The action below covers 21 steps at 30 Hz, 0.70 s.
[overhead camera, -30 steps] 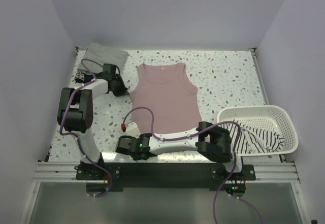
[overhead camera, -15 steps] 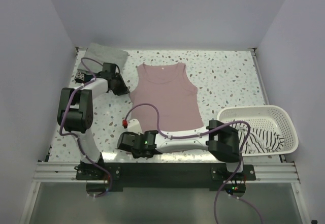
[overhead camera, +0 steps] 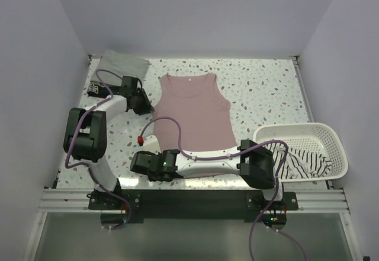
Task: Fold and stack the tank tops
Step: Flatten the tank top out
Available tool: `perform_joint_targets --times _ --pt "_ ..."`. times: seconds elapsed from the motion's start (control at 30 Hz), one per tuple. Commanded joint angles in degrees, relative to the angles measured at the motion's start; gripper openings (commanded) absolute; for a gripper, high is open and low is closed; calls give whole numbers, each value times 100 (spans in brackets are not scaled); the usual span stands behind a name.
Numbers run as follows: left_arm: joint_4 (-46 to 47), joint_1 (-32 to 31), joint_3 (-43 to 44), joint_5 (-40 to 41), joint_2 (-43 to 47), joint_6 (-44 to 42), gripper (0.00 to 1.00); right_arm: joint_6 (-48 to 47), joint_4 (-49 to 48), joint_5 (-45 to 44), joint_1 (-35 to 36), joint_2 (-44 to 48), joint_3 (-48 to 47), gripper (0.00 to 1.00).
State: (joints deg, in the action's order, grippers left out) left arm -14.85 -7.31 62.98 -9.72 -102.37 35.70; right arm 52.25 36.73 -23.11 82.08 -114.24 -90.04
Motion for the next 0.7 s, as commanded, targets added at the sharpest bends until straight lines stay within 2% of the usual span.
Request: perform_joint_targets --times 0.0,0.2,0.4,0.63,0.67 --pt "0 -148 -40 268 -125 191 30 163 203 -369 -52 94 -216 27" --pt "-71 -218 56 523 -371 200 29 224 115 -440 -157 419 91 33" --pt "-114 -218 135 839 -442 209 16 233 107 -405 -158 411 13 36" --pt "-132 -236 276 910 -495 69 11 180 97 -299 -131 95 -338 40" --pt "-141 -236 294 893 -512 51 8 180 115 -282 -114 -45 -452 40"
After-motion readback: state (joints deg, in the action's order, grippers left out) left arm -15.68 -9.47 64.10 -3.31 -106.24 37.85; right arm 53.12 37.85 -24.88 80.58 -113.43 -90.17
